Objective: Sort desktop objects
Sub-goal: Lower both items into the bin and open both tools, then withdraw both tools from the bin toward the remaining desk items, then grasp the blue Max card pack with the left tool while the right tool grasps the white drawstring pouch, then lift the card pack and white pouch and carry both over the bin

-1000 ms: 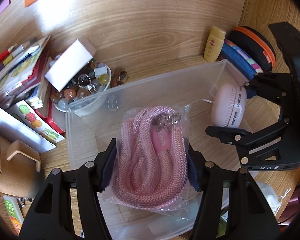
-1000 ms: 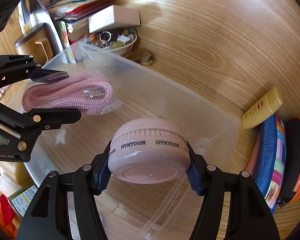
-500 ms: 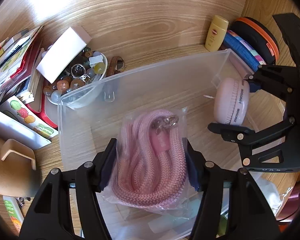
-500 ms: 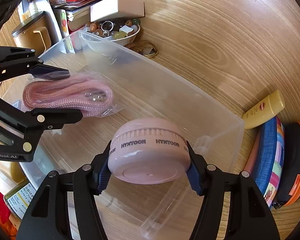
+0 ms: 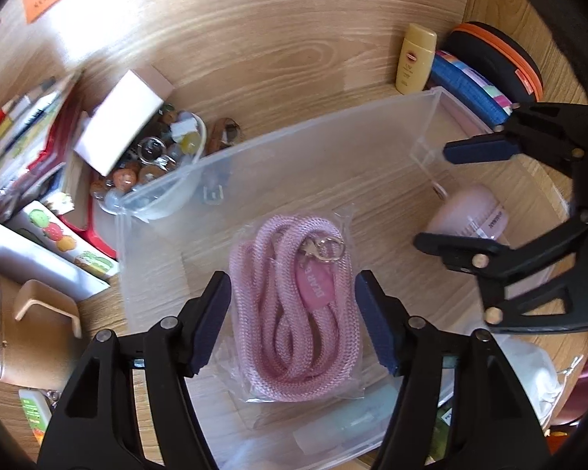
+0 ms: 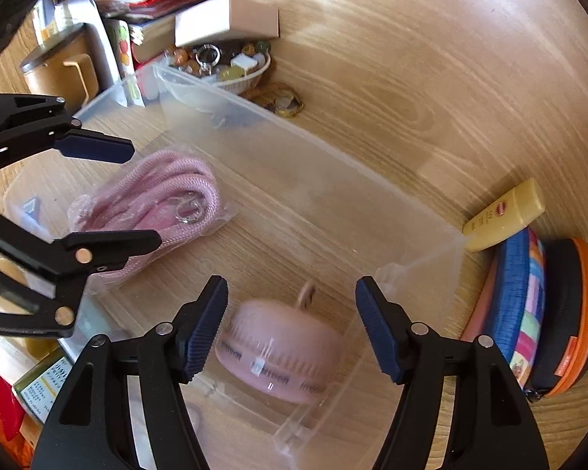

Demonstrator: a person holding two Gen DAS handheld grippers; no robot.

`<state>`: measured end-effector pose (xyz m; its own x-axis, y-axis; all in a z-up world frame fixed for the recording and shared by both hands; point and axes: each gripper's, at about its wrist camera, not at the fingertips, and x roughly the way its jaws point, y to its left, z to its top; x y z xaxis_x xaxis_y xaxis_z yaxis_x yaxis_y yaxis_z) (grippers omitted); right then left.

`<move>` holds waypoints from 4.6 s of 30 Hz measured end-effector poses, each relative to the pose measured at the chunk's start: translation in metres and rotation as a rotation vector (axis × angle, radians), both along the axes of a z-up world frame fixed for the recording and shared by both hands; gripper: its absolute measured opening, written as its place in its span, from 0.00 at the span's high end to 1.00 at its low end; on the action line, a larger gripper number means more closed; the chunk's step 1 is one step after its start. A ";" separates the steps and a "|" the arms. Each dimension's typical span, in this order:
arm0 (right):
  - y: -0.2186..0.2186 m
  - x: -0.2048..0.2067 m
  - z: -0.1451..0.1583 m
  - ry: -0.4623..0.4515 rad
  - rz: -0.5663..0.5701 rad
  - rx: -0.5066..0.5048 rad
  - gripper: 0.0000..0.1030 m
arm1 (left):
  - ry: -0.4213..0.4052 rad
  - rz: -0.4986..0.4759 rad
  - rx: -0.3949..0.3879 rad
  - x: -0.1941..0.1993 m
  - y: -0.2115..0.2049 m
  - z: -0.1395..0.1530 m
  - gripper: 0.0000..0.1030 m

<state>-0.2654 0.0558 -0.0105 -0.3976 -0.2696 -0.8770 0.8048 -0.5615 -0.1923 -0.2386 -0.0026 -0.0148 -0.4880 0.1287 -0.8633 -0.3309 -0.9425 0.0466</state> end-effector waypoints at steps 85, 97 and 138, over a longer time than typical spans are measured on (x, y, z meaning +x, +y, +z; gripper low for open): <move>0.090 0.152 -0.024 -0.104 -0.220 -0.330 0.09 | 0.089 0.191 0.014 0.125 -0.129 -0.044 0.07; 0.081 0.134 -0.036 -0.185 -0.251 -0.385 0.10 | 0.067 0.195 0.042 0.120 -0.133 -0.047 0.24; 0.108 0.159 -0.010 -0.058 -0.191 -0.435 0.60 | 0.165 0.238 0.026 0.131 -0.131 -0.032 0.54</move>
